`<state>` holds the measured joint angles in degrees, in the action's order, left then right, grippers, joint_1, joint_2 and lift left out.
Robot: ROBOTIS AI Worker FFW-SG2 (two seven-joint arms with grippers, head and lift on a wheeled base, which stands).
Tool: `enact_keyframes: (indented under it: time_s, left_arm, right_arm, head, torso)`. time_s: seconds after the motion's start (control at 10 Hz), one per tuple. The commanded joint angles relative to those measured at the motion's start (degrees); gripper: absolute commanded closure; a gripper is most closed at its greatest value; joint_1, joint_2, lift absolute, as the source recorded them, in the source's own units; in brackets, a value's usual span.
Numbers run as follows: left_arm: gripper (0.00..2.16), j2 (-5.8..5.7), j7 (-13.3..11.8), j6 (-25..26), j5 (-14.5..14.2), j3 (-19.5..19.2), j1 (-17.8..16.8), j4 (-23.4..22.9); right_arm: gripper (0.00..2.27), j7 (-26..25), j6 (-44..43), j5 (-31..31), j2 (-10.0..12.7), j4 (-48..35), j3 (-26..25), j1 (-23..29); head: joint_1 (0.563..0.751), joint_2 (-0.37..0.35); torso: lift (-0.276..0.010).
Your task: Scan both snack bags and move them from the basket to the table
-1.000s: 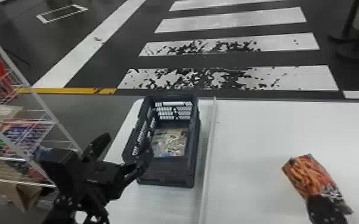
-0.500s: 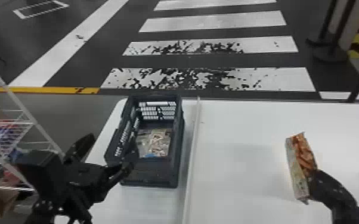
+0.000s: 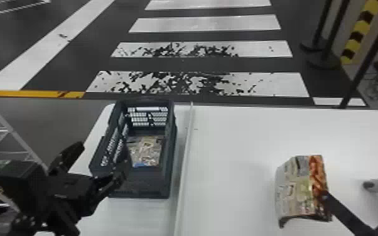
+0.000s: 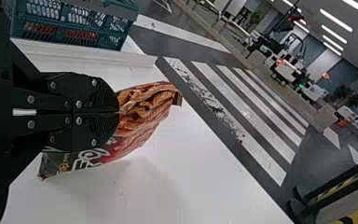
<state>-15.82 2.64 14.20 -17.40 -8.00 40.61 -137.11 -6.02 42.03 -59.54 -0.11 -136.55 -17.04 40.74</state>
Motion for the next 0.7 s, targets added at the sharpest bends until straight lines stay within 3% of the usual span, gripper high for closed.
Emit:
enact_keyframes:
  time_s: [0.0,0.3,0.5,0.6]
  left_arm:
    - [0.03,0.09,0.0,0.0,0.1,0.2,0.0,0.0]
    - [0.03,0.09,0.0,0.2,0.8,1.1,0.0,0.0]
    - [0.03,0.09,-0.2,0.0,1.0,1.4,0.4,-0.3]
    - [0.03,0.0,-0.4,0.0,1.1,1.5,0.6,-0.3]
  right_arm:
    - [2.25,-0.5,1.2,-0.7,0.2,2.3,-2.8,-0.5]
    - [2.19,-1.8,0.3,3.8,0.2,2.3,-4.8,0.8]
    - [1.86,-3.0,-0.6,7.0,0.2,2.7,-5.9,0.8]
    - [0.81,-3.0,-2.0,8.6,0.2,3.2,-6.0,0.6]
  head:
    - [0.695,0.104]
    - [0.695,0.033]
    - [0.695,-0.017]
    - [0.695,-0.044]
  torso:
    - [-0.098]
    - [-0.098]
    - [-0.098]
    - [-0.098]
